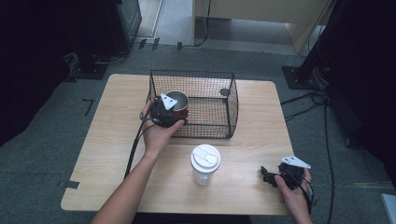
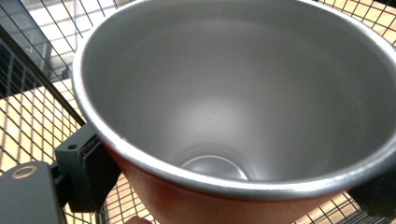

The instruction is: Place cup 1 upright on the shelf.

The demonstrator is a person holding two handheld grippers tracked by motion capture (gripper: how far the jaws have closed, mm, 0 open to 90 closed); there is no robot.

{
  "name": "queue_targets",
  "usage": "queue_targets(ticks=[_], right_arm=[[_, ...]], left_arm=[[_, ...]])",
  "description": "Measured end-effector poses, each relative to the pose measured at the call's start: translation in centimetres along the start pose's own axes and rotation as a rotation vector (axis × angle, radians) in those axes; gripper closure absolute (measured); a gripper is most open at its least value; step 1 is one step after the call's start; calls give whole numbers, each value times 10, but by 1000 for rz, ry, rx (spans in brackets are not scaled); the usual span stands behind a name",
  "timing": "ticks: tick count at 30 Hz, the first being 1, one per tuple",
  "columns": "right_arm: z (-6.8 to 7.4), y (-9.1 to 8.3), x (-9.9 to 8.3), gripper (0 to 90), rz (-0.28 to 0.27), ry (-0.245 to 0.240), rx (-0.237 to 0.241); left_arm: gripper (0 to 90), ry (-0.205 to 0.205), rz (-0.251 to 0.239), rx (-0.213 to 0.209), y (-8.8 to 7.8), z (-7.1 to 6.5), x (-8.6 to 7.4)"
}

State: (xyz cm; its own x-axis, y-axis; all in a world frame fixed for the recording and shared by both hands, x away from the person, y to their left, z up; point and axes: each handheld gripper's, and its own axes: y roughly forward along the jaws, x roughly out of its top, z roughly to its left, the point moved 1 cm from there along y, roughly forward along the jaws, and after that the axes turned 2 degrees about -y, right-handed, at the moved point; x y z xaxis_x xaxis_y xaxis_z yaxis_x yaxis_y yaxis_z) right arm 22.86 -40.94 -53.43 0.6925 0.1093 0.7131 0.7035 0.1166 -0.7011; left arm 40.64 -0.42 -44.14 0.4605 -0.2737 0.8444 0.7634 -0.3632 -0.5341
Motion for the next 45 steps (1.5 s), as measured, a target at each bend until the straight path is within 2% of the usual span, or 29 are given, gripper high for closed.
queue_targets(ticks=[3,6,11,15,19,22,28,34,45], right_arm=[[0,0,0,0,1,-1,0],[0,0,0,0,0,0,0],[0,0,0,0,1,-1,0],[0,0,0,0,0,-7,5],[0,0,0,0,1,-7,5],[0,0,0,0,1,-6,5],[0,0,0,0,1,-6,5],[1,0,0,0,2,-10,10],[1,0,0,0,2,-11,12]], left_arm=[[81,-10,24,3,4,2,-2],[81,-3,45,11,6,2,-4],[79,-13,84,41,8,2,-5],[76,-24,92,60,7,0,-5],[70,-8,99,90,5,-4,-4],[54,-20,97,108,4,-5,-3],[0,-18,94,125,0,-8,-2],[0,-15,85,137,-1,-8,0],[0,-19,24,142,-14,-4,6]])
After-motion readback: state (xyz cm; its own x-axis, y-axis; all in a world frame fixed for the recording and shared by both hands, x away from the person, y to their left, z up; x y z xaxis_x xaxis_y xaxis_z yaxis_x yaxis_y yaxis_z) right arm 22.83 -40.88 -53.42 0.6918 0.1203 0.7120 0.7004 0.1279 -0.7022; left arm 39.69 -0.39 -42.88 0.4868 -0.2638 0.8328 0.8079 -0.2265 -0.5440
